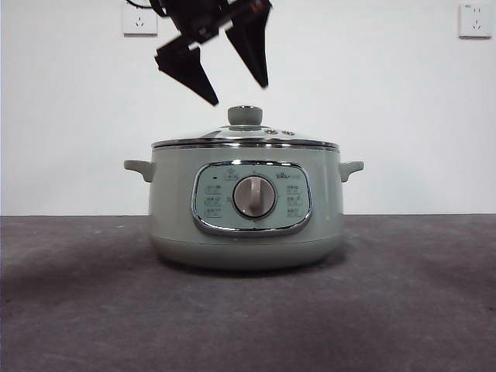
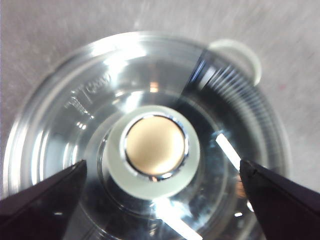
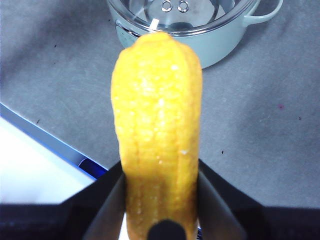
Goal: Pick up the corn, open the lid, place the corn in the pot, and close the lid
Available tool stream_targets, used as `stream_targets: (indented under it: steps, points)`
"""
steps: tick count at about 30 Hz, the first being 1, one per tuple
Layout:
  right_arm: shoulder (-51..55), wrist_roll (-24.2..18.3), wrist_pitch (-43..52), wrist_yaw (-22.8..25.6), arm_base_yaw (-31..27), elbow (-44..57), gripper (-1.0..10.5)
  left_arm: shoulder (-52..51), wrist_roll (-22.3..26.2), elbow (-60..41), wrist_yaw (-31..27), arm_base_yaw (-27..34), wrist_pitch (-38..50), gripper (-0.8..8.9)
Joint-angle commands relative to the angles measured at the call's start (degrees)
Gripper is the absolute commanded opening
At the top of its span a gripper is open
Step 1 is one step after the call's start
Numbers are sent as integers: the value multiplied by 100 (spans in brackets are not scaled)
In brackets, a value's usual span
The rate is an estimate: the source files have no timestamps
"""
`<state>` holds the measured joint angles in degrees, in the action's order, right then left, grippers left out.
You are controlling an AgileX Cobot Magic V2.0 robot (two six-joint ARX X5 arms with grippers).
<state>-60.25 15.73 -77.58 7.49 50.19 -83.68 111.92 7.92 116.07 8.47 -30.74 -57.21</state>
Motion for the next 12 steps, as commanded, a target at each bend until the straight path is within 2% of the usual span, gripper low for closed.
stream_targets:
  steps: [1,12]
  points:
    - [-11,61,-131,2,2,7,-8,162,328,2,-122,-57,66,574]
    - [-11,68,-133,2,4,7,-8,343,369,2,-251,-122,284,566]
